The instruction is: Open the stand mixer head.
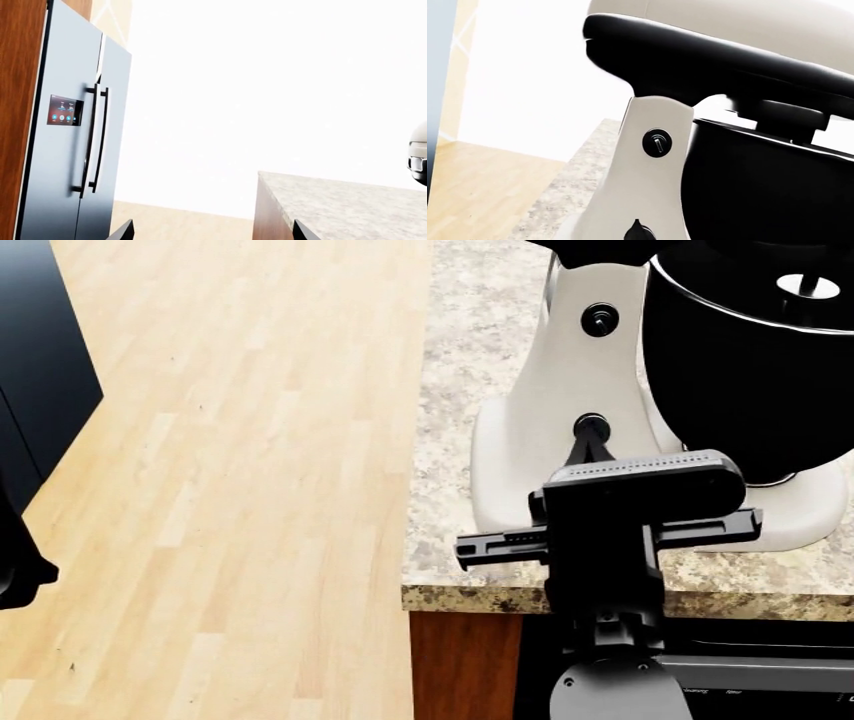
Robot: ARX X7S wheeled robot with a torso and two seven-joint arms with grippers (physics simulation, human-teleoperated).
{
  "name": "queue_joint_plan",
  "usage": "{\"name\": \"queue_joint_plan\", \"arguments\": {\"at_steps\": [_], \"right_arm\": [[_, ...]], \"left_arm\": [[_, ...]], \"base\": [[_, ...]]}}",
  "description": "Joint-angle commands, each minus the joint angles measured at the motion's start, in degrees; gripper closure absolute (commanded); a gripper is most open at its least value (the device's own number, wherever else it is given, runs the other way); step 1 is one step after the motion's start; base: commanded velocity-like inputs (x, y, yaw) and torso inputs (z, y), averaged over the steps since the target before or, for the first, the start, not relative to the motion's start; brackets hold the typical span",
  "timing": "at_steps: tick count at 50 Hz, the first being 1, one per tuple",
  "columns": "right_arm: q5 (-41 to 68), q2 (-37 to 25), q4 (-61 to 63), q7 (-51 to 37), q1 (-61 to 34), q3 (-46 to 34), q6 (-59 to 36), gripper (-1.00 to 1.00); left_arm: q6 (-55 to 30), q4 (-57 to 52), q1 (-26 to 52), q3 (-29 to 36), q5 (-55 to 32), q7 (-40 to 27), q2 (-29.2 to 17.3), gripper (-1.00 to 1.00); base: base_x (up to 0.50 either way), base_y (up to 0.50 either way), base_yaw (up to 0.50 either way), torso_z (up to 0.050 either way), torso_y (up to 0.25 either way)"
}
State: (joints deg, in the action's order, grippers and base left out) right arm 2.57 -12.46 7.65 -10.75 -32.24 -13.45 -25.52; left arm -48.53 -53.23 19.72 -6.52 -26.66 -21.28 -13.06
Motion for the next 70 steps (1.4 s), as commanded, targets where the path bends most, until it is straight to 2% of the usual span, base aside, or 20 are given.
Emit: {"name": "queue_joint_plan", "arguments": {"at_steps": [1,14,39,70], "right_arm": [[-1.4,1.6,-5.0,1.3,-2.8,0.6,2.4,1.00],[-2.0,2.0,-10.3,0.7,-4.2,-0.9,4.4,1.00],[-2.1,2.2,-19.6,-0.8,-7.4,-1.2,7.8,1.00],[-1.6,3.6,-33.0,-1.9,-12.4,-2.1,14.1,1.00]], "left_arm": [[4.9,3.0,0.7,0.3,0.6,1.9,1.1,-1.00],[11.3,13.4,5.1,3.1,3.9,3.6,1.4,-1.00],[24.3,28.3,7.3,7.0,8.5,6.0,2.5,-1.00],[33.6,41.6,12.0,9.4,10.3,7.6,3.5,-1.00]], "base": [[0.00,0.00,0.00,0.000,0.000],[0.00,0.00,0.00,0.000,0.000],[0.00,0.00,0.00,0.000,0.000],[0.00,0.00,0.00,0.000,0.000]]}}
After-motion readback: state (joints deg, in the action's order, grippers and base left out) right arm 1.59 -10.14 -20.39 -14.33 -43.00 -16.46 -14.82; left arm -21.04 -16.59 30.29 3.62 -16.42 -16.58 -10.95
